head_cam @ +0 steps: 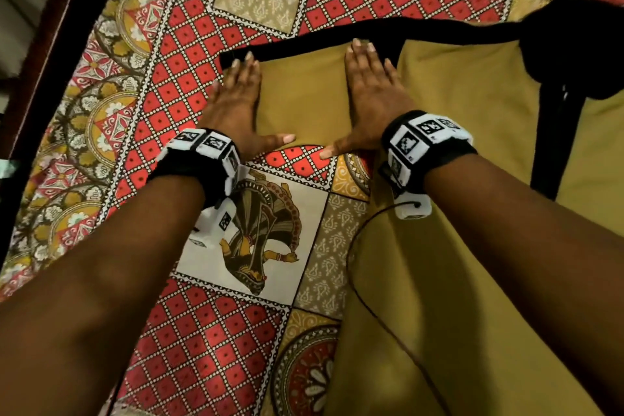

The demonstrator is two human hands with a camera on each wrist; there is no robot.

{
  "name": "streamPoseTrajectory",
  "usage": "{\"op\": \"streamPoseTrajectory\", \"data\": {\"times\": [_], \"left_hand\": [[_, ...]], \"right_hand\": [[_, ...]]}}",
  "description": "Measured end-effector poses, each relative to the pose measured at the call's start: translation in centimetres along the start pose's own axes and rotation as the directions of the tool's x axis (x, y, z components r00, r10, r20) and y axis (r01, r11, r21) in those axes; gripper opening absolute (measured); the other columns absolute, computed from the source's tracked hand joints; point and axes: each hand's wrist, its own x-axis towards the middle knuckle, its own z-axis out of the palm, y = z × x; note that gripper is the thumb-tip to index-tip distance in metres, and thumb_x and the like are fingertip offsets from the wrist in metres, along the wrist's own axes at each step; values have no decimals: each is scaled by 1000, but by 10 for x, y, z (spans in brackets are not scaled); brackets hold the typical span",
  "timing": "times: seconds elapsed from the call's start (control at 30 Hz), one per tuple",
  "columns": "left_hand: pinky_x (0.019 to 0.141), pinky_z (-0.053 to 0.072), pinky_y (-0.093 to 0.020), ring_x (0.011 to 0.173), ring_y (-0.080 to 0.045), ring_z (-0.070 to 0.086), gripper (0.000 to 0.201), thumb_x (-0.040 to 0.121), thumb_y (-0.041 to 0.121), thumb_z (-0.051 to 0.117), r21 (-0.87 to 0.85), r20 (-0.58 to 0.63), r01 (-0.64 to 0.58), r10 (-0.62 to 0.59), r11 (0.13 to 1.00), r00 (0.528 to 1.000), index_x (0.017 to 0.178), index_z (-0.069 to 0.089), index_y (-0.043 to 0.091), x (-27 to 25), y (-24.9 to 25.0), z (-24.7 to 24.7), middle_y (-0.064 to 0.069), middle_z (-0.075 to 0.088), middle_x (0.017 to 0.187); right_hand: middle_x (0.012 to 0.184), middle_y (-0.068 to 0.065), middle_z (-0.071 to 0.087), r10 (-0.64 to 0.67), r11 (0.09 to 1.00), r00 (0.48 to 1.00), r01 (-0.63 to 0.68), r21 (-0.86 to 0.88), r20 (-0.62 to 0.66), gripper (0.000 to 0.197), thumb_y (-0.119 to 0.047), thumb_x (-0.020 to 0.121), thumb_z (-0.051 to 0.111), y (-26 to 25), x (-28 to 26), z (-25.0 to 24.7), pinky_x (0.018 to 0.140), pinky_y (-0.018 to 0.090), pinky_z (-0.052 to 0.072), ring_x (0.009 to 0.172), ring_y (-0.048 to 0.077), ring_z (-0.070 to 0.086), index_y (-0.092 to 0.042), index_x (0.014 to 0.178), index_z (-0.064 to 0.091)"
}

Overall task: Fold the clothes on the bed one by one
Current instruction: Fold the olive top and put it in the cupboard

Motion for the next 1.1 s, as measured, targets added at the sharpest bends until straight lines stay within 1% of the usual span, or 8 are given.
{"op": "streamPoseTrajectory", "data": {"times": [0.13,0.23,0.37,0.43,0.53,0.63,0.8,1.1], "left_hand": [[123,-5,-48,151,-19,-21,144,59,87,63,28,11,66,-66,997,998,156,-17,17,-5,1,-9,3,-25,163],[124,-3,-50,151,-27,-18,142,62,68,79,-1,-53,54,-54,999,997,157,-11,13,-19,20,-18,-3,-20,165],[125,7,-46,154,-28,-3,89,91,35,64,-16,-237,-236,225,972,945,158,12,8,-31,92,-10,-9,1,167],[125,9,-44,154,-26,0,69,98,23,51,-40,-216,-342,326,939,920,158,18,10,-24,136,3,-7,5,167],[124,8,-40,154,-22,-1,62,103,14,41,-86,-120,-377,366,922,923,158,13,10,4,185,18,-5,5,167],[125,7,-37,154,-22,0,66,103,17,45,-102,-76,-327,320,940,944,158,10,8,34,195,33,-7,4,167],[125,9,-37,154,-20,-1,87,97,42,53,-63,-96,-343,337,937,937,159,0,12,48,172,45,-4,-7,167],[123,4,-37,153,-16,-7,121,78,67,66,82,-12,-152,153,985,988,158,-11,17,57,181,19,3,-14,166]], "right_hand": [[165,12,-26,20,1000,999,-20,20,-28,170,-92,43,70,-7,-17,-1,126,47,-6,153,30,-21,-4,156,-22],[168,11,-17,70,979,979,-31,201,-192,148,-91,62,59,4,-56,6,127,46,-6,155,28,-15,-5,159,-12],[169,13,8,300,916,875,-152,372,-380,86,-61,100,37,46,-100,24,128,41,2,157,26,1,-5,160,14],[168,13,14,262,928,887,-124,351,-380,68,-44,106,33,66,-98,31,128,40,5,156,26,6,-5,159,20],[167,15,19,77,958,928,32,285,-364,58,-30,107,33,84,-80,37,127,42,7,156,28,11,-4,158,25],[167,14,17,20,972,939,62,225,-344,64,-38,106,35,101,-68,34,127,42,7,156,27,11,-5,159,22],[170,9,4,315,941,882,-241,239,-351,91,-69,97,35,151,-81,30,127,38,2,157,22,2,-10,162,10],[170,4,-7,410,912,890,-402,79,-198,132,-97,69,36,172,-76,13,126,50,-2,157,18,-4,-12,161,-5]]}}
